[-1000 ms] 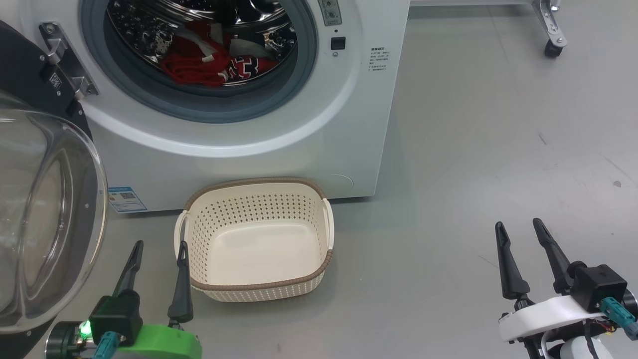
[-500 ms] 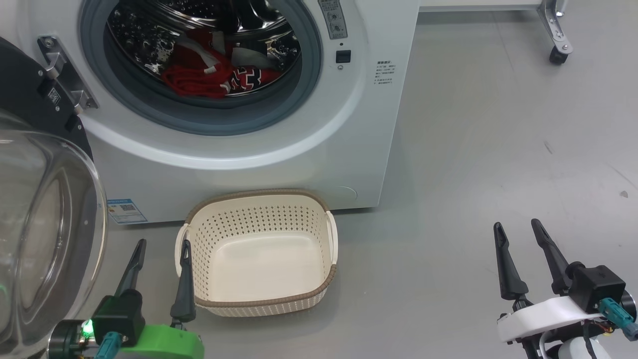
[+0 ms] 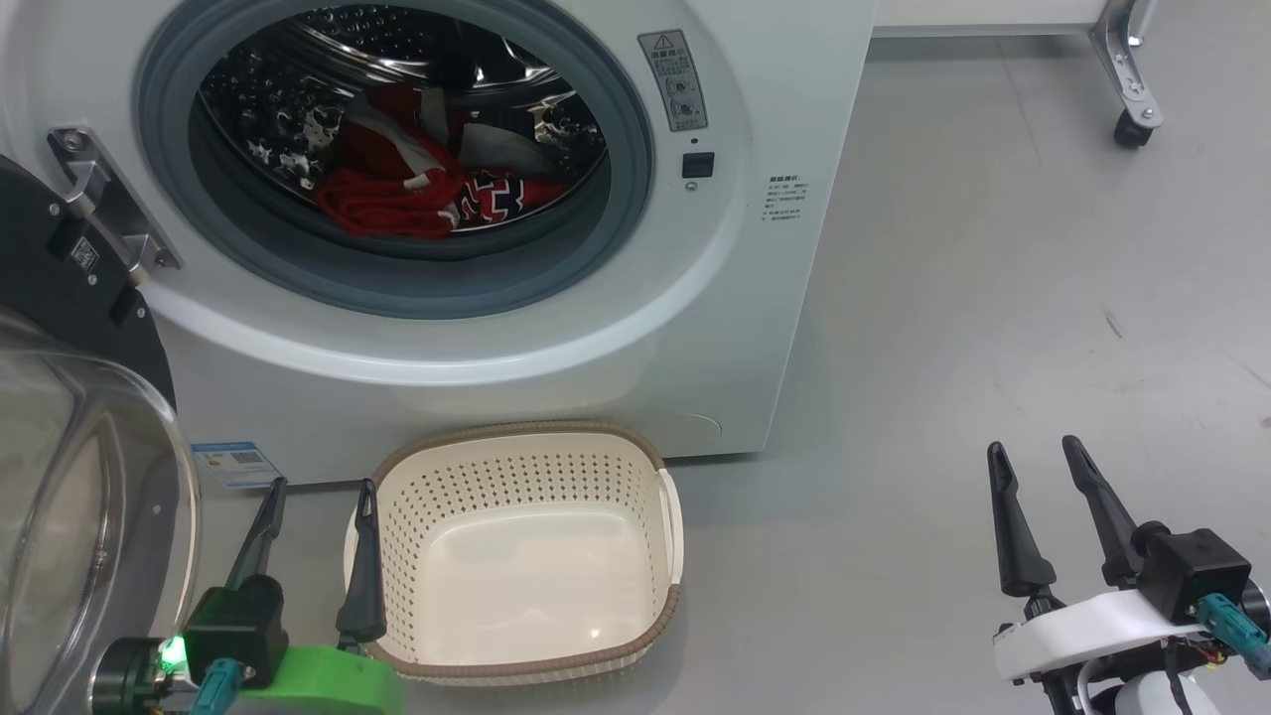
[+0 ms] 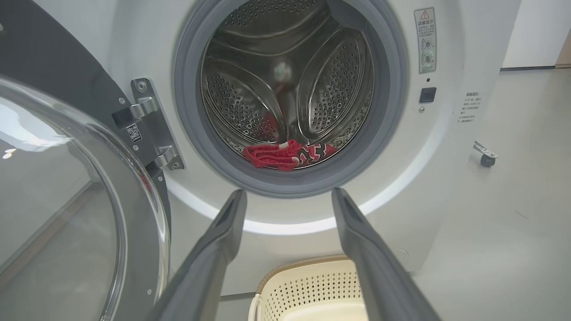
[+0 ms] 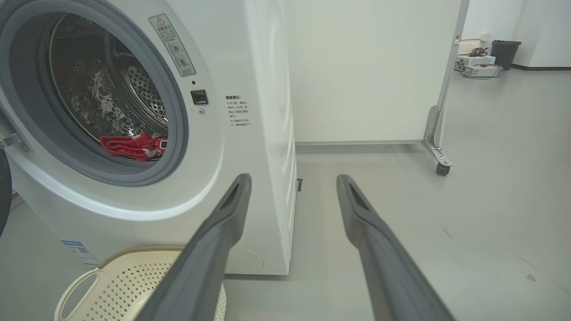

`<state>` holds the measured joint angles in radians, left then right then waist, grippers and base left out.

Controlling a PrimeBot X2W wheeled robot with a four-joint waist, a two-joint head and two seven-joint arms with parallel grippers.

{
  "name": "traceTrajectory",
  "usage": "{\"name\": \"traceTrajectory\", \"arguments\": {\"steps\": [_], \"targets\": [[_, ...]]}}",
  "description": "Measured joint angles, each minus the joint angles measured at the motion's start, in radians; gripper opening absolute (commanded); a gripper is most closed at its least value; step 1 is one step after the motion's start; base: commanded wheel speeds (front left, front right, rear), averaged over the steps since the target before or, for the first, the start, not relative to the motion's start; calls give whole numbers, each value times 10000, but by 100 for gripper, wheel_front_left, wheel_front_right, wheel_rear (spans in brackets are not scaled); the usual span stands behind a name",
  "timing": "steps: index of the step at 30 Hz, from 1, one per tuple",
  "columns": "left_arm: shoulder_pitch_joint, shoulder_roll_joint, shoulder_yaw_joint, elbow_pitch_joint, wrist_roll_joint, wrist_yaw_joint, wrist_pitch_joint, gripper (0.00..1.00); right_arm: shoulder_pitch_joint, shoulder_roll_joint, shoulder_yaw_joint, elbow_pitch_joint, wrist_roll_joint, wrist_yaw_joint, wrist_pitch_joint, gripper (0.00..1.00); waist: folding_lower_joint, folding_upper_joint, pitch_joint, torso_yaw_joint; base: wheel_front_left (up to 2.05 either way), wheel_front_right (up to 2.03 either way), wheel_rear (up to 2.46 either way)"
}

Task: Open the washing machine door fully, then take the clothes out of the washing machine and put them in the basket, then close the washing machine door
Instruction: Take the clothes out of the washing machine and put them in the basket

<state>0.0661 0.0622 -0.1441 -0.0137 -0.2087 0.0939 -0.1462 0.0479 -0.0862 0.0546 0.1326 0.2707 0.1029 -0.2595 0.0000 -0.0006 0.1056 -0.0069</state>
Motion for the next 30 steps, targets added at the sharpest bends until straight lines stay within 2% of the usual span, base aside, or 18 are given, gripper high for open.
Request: {"name": "traceTrajectory", "arguments": {"steps": [14, 30], "targets": [[-1, -19, 27, -2, 2, 67, 0, 100, -1, 54, 0, 23, 12, 4, 0, 100, 0, 0, -46, 109, 59, -59, 0], [-35, -38, -222, 276, 6, 61, 58, 100, 12, 65, -128, 46, 12, 6, 0, 100, 0, 0, -151, 324, 7, -7, 0]]}}
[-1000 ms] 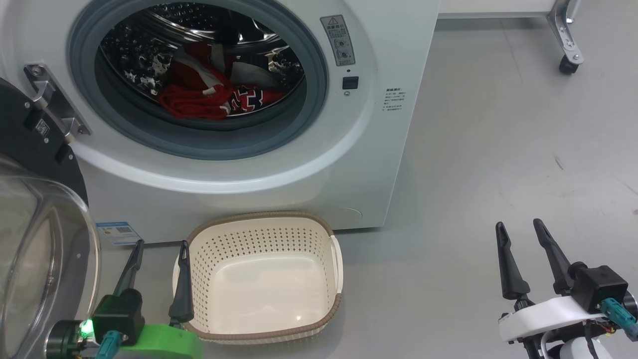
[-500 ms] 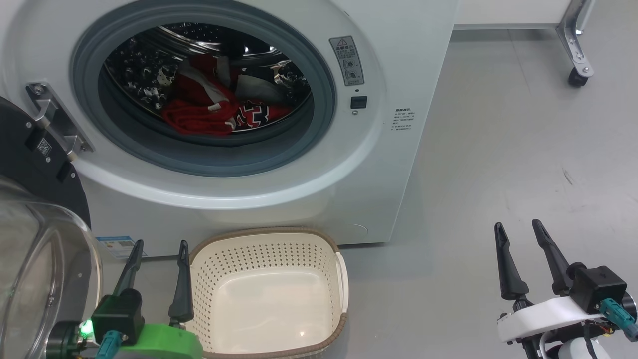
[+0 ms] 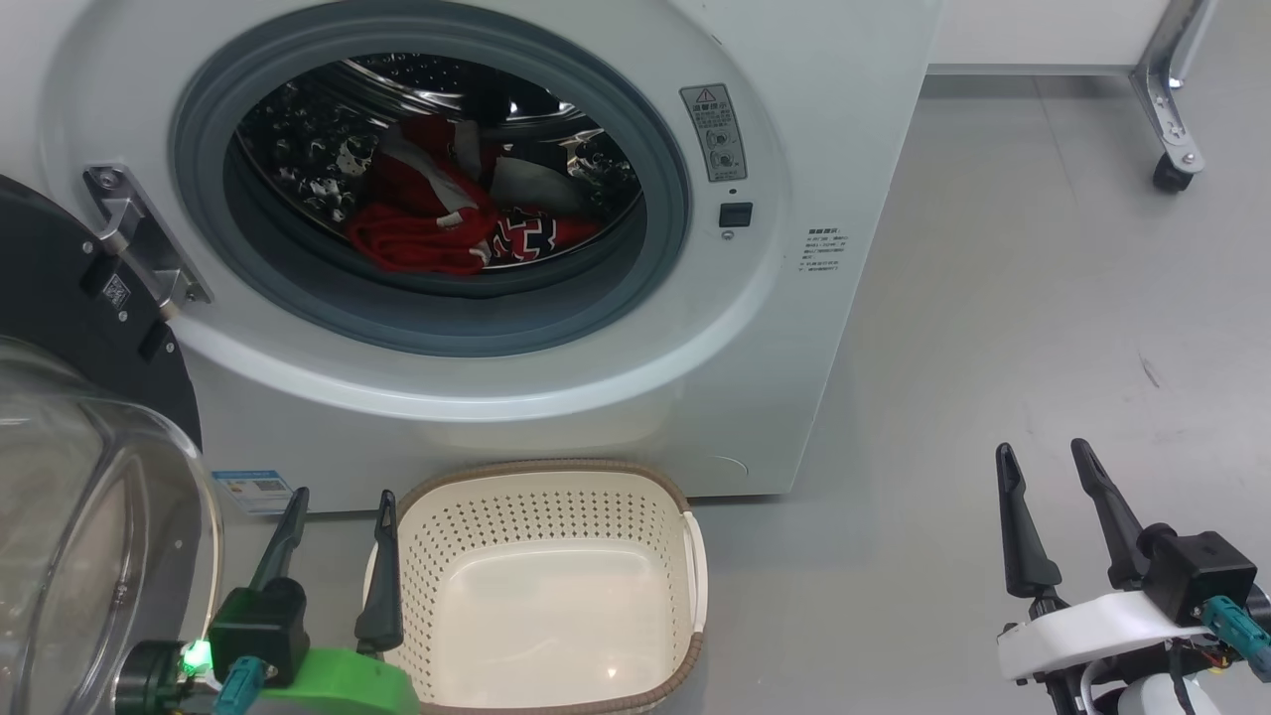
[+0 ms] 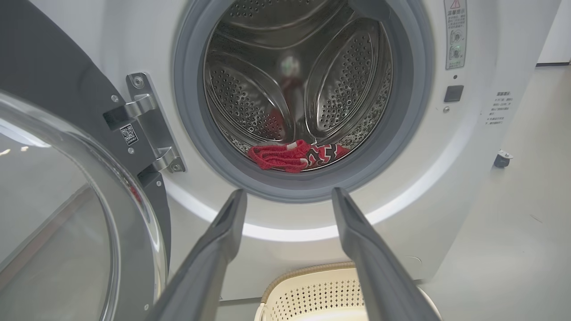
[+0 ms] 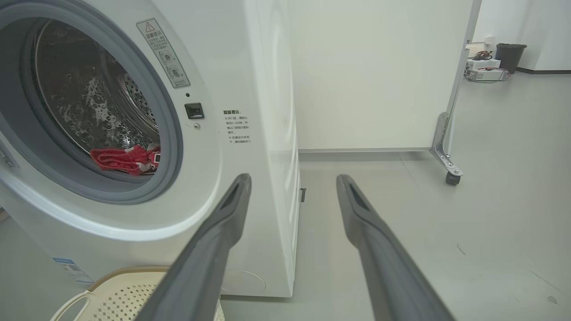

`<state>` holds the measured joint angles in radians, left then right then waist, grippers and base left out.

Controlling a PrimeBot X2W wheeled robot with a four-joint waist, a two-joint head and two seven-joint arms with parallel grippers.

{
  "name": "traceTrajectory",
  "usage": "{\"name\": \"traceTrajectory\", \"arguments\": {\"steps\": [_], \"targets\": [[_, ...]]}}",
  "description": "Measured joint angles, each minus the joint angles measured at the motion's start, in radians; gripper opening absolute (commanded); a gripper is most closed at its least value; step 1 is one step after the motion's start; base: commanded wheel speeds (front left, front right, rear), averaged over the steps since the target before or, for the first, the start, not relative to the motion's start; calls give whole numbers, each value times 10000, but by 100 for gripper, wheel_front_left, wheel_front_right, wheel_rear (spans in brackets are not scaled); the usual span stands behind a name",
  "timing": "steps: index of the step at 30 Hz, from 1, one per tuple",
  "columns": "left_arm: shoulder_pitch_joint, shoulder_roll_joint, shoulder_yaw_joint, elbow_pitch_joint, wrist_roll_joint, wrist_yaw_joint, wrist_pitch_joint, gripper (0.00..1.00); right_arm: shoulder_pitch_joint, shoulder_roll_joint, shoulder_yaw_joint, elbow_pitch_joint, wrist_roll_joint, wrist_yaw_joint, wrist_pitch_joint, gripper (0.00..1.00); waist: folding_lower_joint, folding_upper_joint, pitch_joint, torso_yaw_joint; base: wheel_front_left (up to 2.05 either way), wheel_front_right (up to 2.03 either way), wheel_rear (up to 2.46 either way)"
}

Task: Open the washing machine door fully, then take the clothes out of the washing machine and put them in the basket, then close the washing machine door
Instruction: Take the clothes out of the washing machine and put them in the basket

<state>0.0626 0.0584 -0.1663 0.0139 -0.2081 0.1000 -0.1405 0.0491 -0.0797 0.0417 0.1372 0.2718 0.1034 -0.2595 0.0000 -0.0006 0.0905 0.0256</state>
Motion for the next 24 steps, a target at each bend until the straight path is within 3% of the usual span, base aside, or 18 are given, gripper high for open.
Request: {"name": "traceTrajectory", "arguments": {"steps": [9, 24], "targets": [[-560, 12, -96, 368, -31, -351, 134, 100, 16, 6, 203, -17, 0, 10, 0, 100, 0, 0, 54, 159, 0, 0, 0], [-2293, 104, -207, 1676, -259, -752, 1241, 100, -307, 6, 443, -293, 0, 86, 0, 100, 0, 0, 1013, -283, 0, 0, 0]]}}
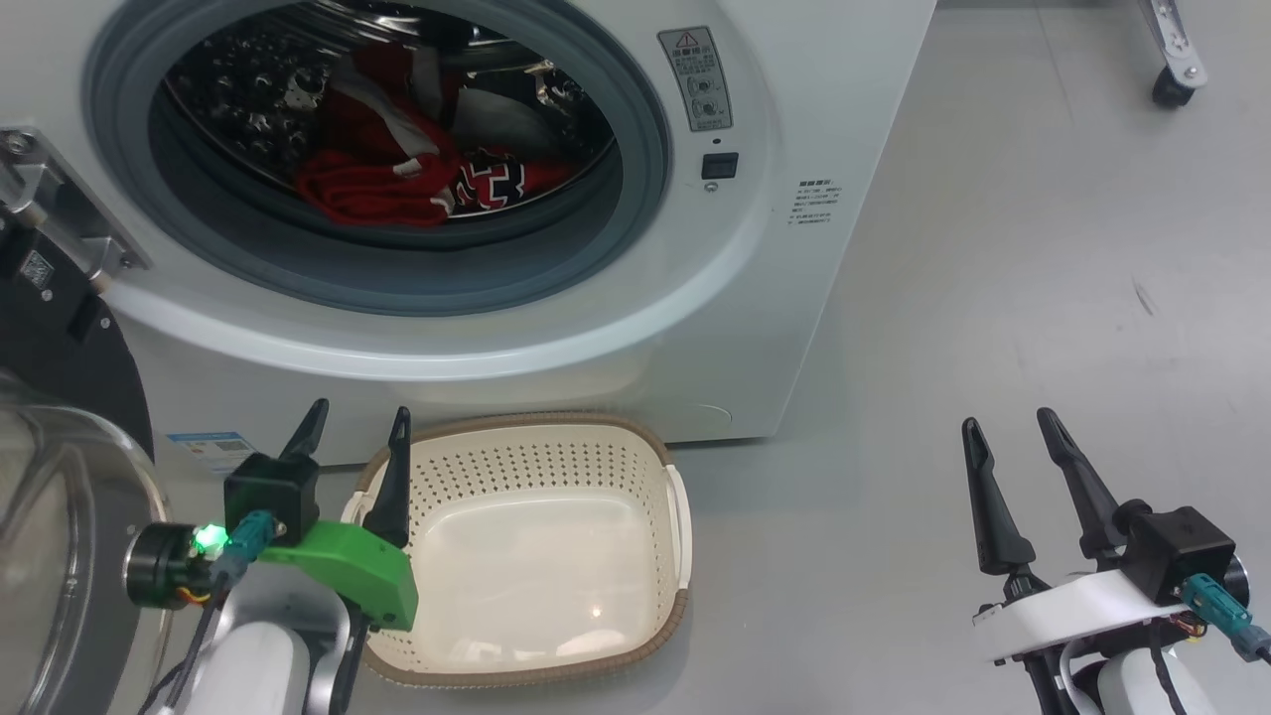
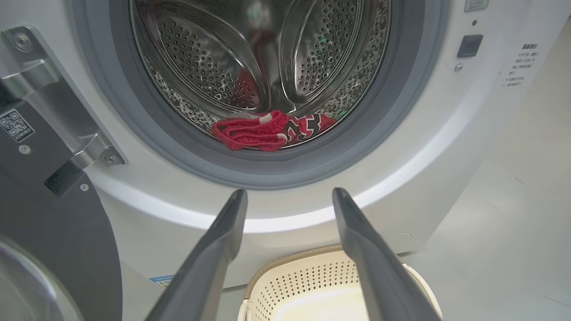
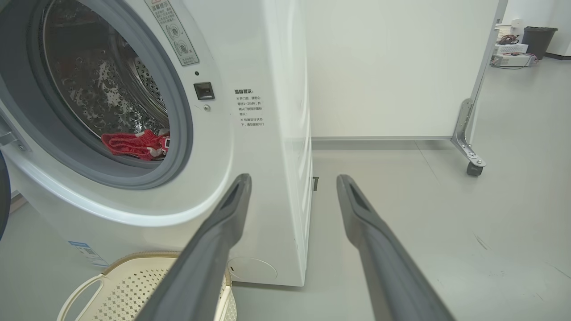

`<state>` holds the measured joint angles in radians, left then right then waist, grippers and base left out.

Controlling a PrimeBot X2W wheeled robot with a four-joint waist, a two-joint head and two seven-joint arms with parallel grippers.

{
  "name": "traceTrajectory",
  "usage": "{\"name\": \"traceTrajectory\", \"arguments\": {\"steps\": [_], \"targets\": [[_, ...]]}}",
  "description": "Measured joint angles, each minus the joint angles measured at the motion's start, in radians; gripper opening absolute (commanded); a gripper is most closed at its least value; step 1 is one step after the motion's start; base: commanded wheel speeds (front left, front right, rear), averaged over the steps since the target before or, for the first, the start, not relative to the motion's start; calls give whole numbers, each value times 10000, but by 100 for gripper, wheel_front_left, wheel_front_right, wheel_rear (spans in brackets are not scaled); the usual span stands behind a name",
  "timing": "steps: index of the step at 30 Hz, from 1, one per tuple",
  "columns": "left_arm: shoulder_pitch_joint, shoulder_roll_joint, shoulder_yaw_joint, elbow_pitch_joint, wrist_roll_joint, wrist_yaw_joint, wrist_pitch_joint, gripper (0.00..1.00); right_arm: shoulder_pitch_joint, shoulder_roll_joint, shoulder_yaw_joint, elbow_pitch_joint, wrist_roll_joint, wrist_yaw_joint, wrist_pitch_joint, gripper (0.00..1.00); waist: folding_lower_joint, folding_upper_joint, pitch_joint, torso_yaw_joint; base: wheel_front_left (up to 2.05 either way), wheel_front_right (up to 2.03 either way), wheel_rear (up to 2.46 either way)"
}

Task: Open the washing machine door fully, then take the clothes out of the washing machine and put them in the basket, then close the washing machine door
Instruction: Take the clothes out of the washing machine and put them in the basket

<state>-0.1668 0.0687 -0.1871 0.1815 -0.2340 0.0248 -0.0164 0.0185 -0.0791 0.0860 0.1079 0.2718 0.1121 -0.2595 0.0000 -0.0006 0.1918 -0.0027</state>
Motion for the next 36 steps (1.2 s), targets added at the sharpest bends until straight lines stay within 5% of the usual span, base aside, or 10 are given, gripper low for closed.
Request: {"name": "traceTrajectory", "arguments": {"steps": [13, 36], "targets": [[-2448, 77, 136, 1137, -337, -316, 1101, 100, -836, 8, 215, -286, 17, 12, 0, 100, 0, 0, 1305, -634, 0, 0, 0], [-7043, 1369, 871, 2928, -552, -819, 3055, 100, -2433, 267, 663, -297, 683, 96, 0, 100, 0, 0, 3713, -2615, 0, 0, 0]]}}
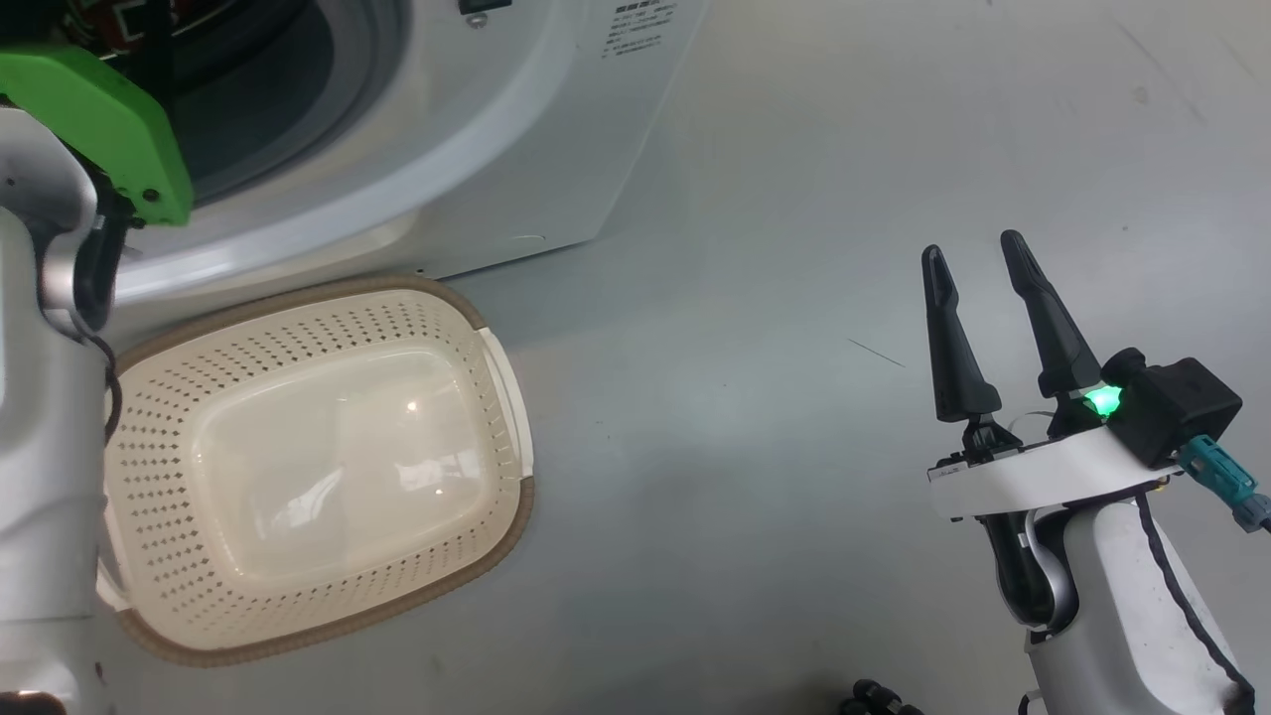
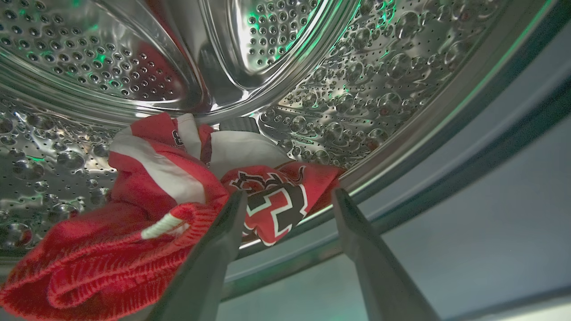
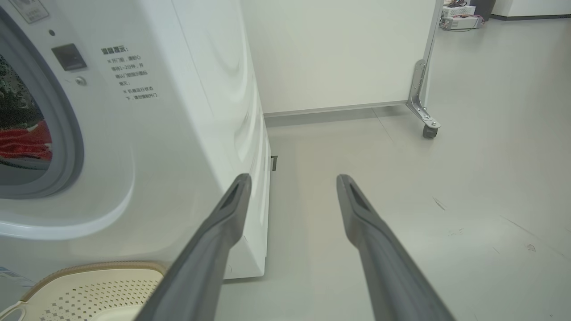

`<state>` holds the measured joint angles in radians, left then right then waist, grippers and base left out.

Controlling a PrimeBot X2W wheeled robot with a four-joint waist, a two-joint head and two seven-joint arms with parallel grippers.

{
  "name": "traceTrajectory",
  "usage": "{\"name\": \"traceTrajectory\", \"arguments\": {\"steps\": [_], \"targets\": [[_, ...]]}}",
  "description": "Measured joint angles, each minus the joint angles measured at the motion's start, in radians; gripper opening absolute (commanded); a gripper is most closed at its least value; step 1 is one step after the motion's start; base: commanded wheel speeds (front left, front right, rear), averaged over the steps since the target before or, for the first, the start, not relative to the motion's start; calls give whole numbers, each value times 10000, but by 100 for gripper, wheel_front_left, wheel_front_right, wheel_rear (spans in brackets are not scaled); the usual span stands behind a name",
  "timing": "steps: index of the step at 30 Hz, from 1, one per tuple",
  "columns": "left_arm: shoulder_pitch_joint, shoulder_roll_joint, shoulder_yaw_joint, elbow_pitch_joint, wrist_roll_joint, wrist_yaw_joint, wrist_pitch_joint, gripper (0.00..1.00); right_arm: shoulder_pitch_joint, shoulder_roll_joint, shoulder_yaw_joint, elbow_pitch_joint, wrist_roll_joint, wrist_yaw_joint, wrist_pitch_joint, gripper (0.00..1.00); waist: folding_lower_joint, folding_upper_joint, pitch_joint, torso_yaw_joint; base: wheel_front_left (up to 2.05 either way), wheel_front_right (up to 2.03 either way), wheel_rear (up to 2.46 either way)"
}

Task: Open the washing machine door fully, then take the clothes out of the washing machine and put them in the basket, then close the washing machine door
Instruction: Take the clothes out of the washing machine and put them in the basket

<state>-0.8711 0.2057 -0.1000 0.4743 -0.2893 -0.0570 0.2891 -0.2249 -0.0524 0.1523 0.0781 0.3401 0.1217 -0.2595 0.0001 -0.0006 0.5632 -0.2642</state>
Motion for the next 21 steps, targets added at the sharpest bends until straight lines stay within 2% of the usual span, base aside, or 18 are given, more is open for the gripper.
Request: {"name": "traceTrajectory", "arguments": {"steps": [4, 13, 14, 15, 16, 17, 21], "targets": [[-328, 280, 79, 399, 15, -13, 58, 100, -46, 35, 59, 102, 121, 0, 0, 100, 0, 0, 235, -360, 0, 0, 0], [-849, 410, 291, 1216, 40, 117, 82, 100, -142, 73, 19, 201, 278, 2, 0, 100, 0, 0, 658, -859, 0, 0, 0], [-892, 412, 297, 1302, 88, 165, 73, 85, -142, 73, 2, 217, 278, 0, 0, 100, 0, 0, 685, -885, 0, 0, 0], [-932, 412, 309, 1356, 96, 199, 31, 43, -143, 73, -8, 232, 278, 2, 0, 100, 0, 0, 706, -903, 0, 0, 0], [-964, 414, 318, 1398, 127, 270, -50, 6, -144, 75, -12, 245, 278, 2, 0, 100, 0, 0, 720, -912, 0, 0, 0], [-1004, 418, 318, 1463, 180, 272, -84, 0, -146, 75, -15, 255, 278, 2, 0, 100, 0, 0, 729, -914, 0, 0, 0], [-1097, 414, 316, 1747, 182, 272, -186, 0, -211, 81, -15, 268, 278, 2, 0, 100, 0, 0, 737, -888, 0, 0, 0]]}}
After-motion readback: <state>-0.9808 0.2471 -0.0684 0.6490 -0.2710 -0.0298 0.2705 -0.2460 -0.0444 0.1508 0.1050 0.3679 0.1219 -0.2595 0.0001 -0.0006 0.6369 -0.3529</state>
